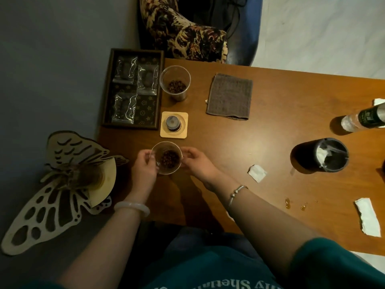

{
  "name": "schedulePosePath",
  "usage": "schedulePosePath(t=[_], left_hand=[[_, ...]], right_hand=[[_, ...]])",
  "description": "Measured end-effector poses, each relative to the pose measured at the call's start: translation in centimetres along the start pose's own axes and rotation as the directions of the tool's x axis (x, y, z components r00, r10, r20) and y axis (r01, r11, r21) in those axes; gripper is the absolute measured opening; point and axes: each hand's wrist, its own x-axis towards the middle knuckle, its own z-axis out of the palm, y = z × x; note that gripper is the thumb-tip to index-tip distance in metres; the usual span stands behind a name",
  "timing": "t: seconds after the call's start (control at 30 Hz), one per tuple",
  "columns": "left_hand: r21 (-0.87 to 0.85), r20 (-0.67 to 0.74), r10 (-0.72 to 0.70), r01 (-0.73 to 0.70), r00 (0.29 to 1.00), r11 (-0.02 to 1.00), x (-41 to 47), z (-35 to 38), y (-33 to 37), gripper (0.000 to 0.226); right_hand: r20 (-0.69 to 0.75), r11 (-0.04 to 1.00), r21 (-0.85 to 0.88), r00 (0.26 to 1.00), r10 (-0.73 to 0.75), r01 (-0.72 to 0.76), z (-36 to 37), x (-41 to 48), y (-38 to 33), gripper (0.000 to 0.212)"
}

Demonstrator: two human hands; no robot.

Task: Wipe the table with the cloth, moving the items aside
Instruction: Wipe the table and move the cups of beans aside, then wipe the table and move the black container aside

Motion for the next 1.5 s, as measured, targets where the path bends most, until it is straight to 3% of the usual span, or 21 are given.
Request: schedulePosePath(t=[0.1, 0.2, 0.3, 0.43, 0.53, 0.63, 0.77, 0.87, 1.0, 1.13, 1.3, 1.37, 1.4, 1.5], left_hand=[[0.079, -0.017, 0.021, -0.02, 1.0, 0.997, -0.2, 0.2, 0.4, 0.016], [0.302, -0.104, 0.135, -0.098, 0.985, 0.948, -0.7, 0.4, 0.6, 0.034], [0.516, -0.103, 0.365, -0.264, 0.925, 0.815, -1.1, 1.3, 2.0, 0.039], [0.588, 0.052, 0.577, -0.492, 0.815, 0.642, -1.5, 4.5, 4.8, 0.038], [0.548, 0.237, 0.565, -0.589, 0.791, 0.594, -1.8, 8.1, 6.8, 0.038], [0.482, 0.428, 0.55, -0.696, 0.717, 0.532, -1.7, 11.9, 7.3, 0.035], [0.428, 0.632, 0.381, -0.713, 0.675, 0.555, -2.5, 16.8, 6.7, 0.032], [0.393, 0.743, 0.282, -0.737, 0.607, 0.55, -3.6, 20.1, 5.9, 0.04], [0.403, 0.796, 0.232, -0.776, 0.559, 0.485, -5.0, 23.7, 5.1, 0.053], [0.442, 0.775, 0.276, -0.799, 0.569, 0.408, -5.3, 25.6, 4.6, 0.051], [0.446, 0.803, 0.312, -0.859, 0.508, 0.252, -4.3, 25.7, 4.0, 0.037], [0.444, 0.811, 0.289, -0.856, 0.509, 0.263, -3.7, 25.1, 3.9, 0.034], [0.446, 0.796, 0.286, -0.837, 0.533, 0.317, -3.4, 24.6, 3.9, 0.033], [0.409, 0.652, 0.311, -0.666, 0.692, 0.624, -2.1, 22.5, 3.8, 0.027]], right_hand=[[-0.024, 1.0, -0.007, 1.0, -0.012, 0.012, -0.8, 0.0, 0.2, 0.046], [-0.075, 0.998, -0.063, 0.997, -0.021, 0.016, -2.5, -0.1, 1.0, 0.047], [-0.197, 0.988, -0.143, 0.977, -0.079, 0.051, -5.0, 0.0, 2.1, 0.042], [-0.322, 0.995, -0.078, 0.943, -0.086, 0.064, -8.6, -0.2, 2.6, 0.032], [-0.411, 0.997, -0.039, 0.908, -0.081, 0.072, -11.2, -0.1, 2.8, 0.028], [-0.476, 0.998, -0.044, 0.877, -0.063, 0.047, -13.6, 0.2, 3.0, 0.026], [-0.563, 0.995, -0.091, 0.822, -0.08, 0.035, -17.4, 0.0, 3.4, 0.021], [-0.614, 0.989, -0.147, 0.782, -0.107, 0.02, -20.4, -0.9, 4.3, 0.016], [-0.653, 0.982, -0.187, 0.741, -0.154, 0.04, -23.5, -2.0, 5.6, 0.005], [-0.633, 0.967, -0.249, 0.748, -0.2, 0.048, -24.8, -1.7, 5.6, 0.015], [-0.498, 0.83, -0.544, 0.75, -0.435, 0.12, -23.7, 1.2, 3.4, 0.021], [-0.381, 0.736, -0.648, 0.753, -0.536, 0.197, -22.7, 3.3, 1.4, 0.025], [-0.314, 0.687, -0.689, 0.76, -0.569, 0.229, -22.1, 4.7, 0.3, 0.029], [-0.168, 0.551, -0.79, 0.77, -0.615, 0.268, -20.0, 9.8, -2.8, 0.051]])
